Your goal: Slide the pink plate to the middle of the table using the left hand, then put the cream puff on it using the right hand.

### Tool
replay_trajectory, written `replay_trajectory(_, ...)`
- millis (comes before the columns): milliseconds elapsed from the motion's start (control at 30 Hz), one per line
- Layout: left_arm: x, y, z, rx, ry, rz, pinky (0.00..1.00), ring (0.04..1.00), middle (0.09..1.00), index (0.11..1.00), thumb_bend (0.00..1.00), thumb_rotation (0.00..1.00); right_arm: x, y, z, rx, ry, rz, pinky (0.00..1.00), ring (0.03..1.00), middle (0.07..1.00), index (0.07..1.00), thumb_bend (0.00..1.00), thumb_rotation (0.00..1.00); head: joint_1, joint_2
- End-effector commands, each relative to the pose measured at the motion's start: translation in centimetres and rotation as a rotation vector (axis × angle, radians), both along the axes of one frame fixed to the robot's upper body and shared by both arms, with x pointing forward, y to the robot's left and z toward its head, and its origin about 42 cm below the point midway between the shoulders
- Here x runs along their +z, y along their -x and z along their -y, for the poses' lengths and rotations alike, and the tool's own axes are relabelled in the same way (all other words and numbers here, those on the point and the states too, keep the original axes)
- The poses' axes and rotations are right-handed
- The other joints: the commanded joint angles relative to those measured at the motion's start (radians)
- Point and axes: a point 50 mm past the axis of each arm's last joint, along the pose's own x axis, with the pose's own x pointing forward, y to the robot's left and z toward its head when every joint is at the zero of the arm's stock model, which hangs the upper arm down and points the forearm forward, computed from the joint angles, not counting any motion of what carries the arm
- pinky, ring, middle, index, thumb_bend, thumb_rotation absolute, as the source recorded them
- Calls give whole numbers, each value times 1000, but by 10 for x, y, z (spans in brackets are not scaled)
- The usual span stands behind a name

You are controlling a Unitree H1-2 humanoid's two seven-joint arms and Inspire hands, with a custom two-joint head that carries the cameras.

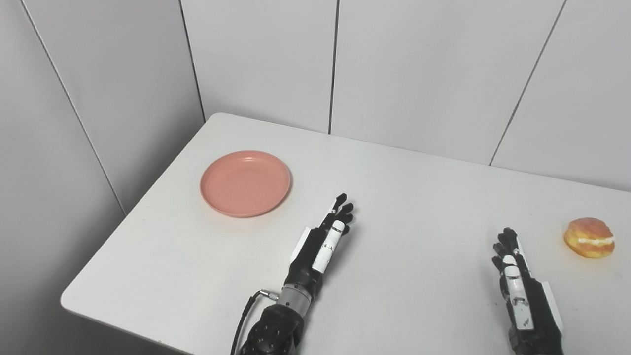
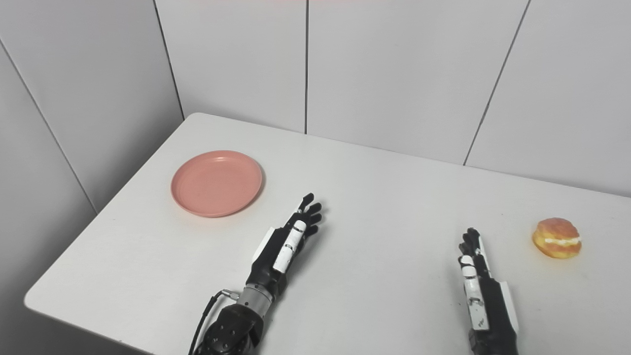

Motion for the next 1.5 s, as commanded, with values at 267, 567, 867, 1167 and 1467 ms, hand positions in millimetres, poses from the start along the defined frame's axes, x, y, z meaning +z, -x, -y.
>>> replay_trajectory(267,-53,29,9,7,-11,-161,923,937,949,955,407,1000,-39,22,13,-22,2,-107,1000,1000,1000,1000,53,1000,18,-5)
replay_trajectory(567,-56,22,-1,14,7,-188,934,944,955,956,397,1000,-38,18,3,-22,-9,-111,1000,1000,1000,1000,30,1000,8,-15)
replay_trajectory(867,-42,21,-5,-2,18,-168,941,946,957,954,420,1000,-34,19,-3,-30,-12,-104,1000,1000,1000,1000,34,1000,10,-5)
replay_trajectory(1167,-14,15,-11,-46,22,-112,956,957,970,964,428,1000,-36,18,-10,-32,-18,-117,1000,1000,1000,1000,74,1000,7,-14)
replay_trajectory(1467,35,5,-24,-57,19,-1,957,938,945,941,461,1000,-35,17,-13,-26,-52,-119,1000,1000,1000,1000,66,1000,-6,-11)
